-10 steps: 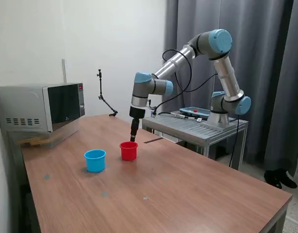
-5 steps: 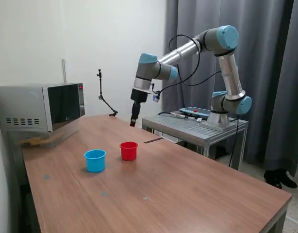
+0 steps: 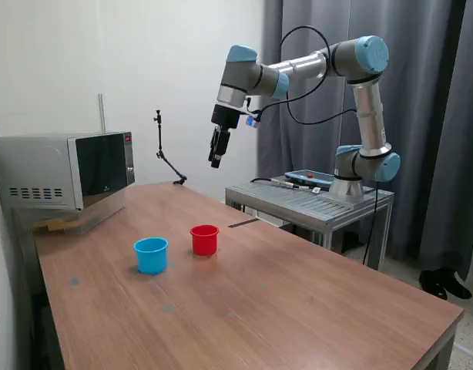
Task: Place red objects in the red bin, and blue objects in the blue bin.
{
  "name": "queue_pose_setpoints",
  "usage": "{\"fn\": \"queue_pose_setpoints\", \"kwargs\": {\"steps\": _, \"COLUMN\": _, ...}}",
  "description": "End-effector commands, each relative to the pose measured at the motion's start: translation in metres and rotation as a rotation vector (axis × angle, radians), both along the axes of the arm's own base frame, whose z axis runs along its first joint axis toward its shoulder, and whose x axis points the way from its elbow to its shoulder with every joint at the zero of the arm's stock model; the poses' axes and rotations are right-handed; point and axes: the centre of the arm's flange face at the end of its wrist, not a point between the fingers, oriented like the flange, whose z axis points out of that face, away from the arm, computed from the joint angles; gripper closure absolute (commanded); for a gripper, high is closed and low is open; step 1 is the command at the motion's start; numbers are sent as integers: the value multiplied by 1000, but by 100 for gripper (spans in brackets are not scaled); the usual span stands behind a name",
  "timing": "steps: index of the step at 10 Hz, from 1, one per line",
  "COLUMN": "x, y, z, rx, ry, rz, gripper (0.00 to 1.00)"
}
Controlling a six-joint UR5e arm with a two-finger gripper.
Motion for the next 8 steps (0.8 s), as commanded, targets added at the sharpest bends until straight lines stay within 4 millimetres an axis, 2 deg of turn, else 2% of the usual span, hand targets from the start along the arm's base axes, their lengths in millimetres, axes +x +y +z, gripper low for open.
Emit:
{"fn": "queue_pose_setpoints", "kwargs": {"steps": 1, "x": 9, "y": -3, "z": 43, "rx": 10, "ry": 20, "rz": 26, "gripper": 0}}
{"fn": "queue_pose_setpoints", "kwargs": {"steps": 2, "x": 18, "y": -6, "z": 69, "rx": 16, "ry": 36, "rz": 44, "gripper": 0}}
{"fn": "queue_pose_setpoints", "kwargs": {"steps": 3, "x": 26, "y": -8, "z": 81, "rx": 13, "ry": 23, "rz": 46, "gripper": 0}}
{"fn": "queue_pose_setpoints", "kwargs": {"steps": 4, "x": 37, "y": -19, "z": 94, "rx": 9, "ry": 2, "rz": 61, "gripper": 0}}
{"fn": "queue_pose_setpoints", "kwargs": {"steps": 6, "x": 55, "y": -24, "z": 115, "rx": 13, "ry": -37, "rz": 105, "gripper": 0}}
{"fn": "queue_pose_setpoints", "kwargs": {"steps": 8, "x": 77, "y": -29, "z": 124, "rx": 4, "ry": -110, "rz": 138, "gripper": 0}}
